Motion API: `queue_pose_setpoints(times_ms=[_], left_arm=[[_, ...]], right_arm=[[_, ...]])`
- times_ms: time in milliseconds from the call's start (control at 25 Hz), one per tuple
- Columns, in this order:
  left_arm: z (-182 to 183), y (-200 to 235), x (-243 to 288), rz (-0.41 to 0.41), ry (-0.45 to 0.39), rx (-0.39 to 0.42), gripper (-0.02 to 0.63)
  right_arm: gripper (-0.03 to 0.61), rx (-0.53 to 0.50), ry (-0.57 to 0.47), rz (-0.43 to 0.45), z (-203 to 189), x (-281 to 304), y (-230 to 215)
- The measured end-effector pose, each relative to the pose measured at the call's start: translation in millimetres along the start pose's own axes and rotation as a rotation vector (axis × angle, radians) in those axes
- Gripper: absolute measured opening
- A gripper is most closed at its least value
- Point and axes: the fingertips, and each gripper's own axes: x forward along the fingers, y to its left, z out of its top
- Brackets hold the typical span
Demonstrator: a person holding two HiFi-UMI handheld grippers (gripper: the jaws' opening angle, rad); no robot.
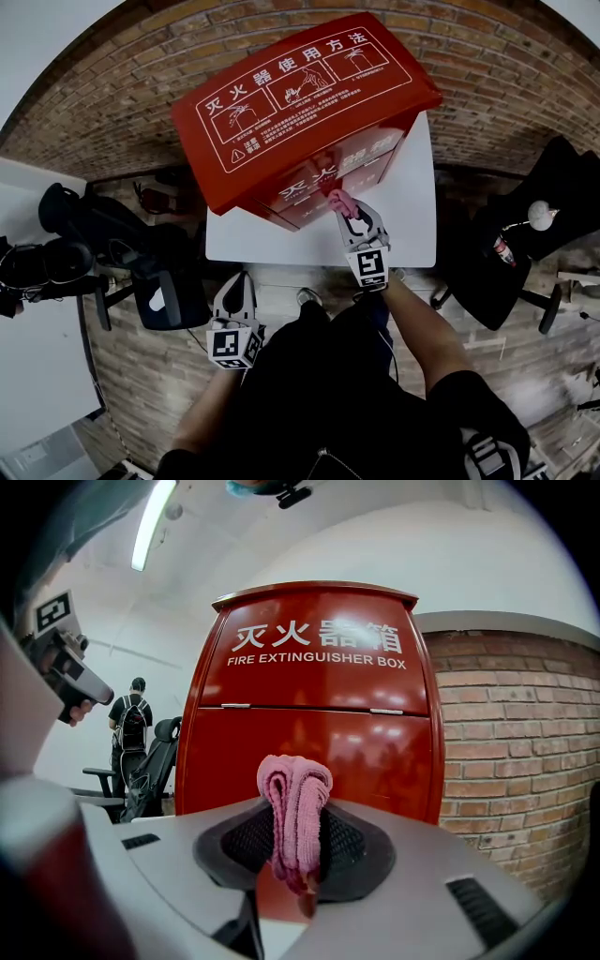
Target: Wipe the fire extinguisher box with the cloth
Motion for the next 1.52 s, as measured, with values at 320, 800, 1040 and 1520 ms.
queue_pose_setpoints(times_ms=[320,800,1040,1520], left_arm=[[-2.3,0.0,-5.9,0.000,0.007,0.000,0.028],[5.9,5.9,-14.9,0.016,-0.008,0.010,0.028],[18.4,-18.0,-4.7,0.044,-0.029,-0.023,0.028],[28.0,-66.2,-5.9,0.125,-0.065,-0.068,0.028]], right_arm=[[0.112,-0.010,0.016,-0.059,-5.1,-2.2,-29.9],[0.112,-0.035,0.044,-0.103,-10.4,-5.5,-54.2],[0.112,-0.009,0.043,-0.070,-8.1,-4.5,-61.2],[0.112,-0.024,0.061,0.011,-10.1,-6.2,-89.5]])
